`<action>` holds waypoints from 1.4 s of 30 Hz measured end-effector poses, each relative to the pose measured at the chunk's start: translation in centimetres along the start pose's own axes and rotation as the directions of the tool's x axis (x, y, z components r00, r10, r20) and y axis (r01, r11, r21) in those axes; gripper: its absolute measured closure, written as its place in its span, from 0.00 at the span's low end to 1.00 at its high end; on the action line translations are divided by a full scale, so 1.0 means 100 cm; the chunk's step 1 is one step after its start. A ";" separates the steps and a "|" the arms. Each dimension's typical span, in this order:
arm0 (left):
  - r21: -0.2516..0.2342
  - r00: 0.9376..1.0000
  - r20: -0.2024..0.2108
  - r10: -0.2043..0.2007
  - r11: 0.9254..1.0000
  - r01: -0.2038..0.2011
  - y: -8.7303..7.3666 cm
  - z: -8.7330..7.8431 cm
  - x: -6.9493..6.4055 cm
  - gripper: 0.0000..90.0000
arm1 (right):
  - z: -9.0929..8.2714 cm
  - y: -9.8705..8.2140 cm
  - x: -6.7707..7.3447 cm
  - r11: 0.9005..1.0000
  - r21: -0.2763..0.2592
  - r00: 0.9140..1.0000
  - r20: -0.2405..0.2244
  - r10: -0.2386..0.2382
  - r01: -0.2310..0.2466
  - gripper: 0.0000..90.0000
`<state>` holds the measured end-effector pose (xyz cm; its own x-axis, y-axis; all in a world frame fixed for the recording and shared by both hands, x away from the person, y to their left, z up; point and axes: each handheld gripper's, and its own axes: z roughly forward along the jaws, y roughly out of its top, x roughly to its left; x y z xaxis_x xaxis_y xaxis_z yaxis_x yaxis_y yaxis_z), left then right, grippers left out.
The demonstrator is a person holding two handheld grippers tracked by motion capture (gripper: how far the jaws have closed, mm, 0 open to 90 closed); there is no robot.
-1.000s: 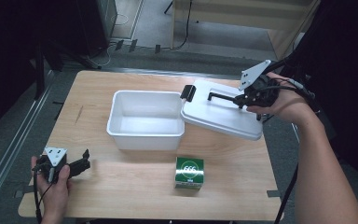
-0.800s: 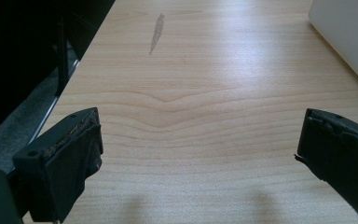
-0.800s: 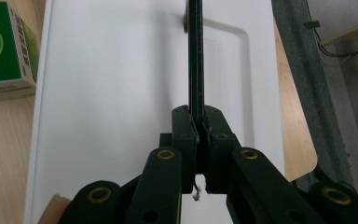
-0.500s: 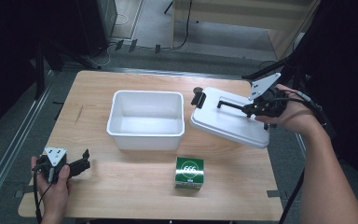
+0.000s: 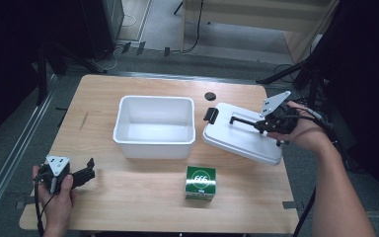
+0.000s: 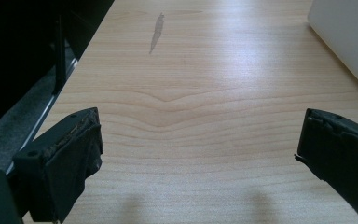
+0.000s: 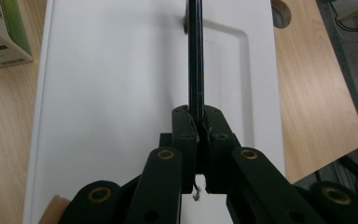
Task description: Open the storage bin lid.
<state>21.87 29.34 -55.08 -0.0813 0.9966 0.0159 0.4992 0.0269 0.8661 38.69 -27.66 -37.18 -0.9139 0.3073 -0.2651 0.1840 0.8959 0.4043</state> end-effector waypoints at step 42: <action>-0.003 1.000 -0.004 -0.009 1.000 0.009 0.000 0.000 0.000 0.01 | 0.075 -0.041 0.025 0.996 0.072 0.998 0.038 0.045 -0.047 0.95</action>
<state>21.81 29.36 -55.09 -0.0896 0.9959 0.0100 0.4957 0.0359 0.8678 38.38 -28.19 -46.10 -0.8903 0.3591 -0.2802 0.2525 0.9011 0.3524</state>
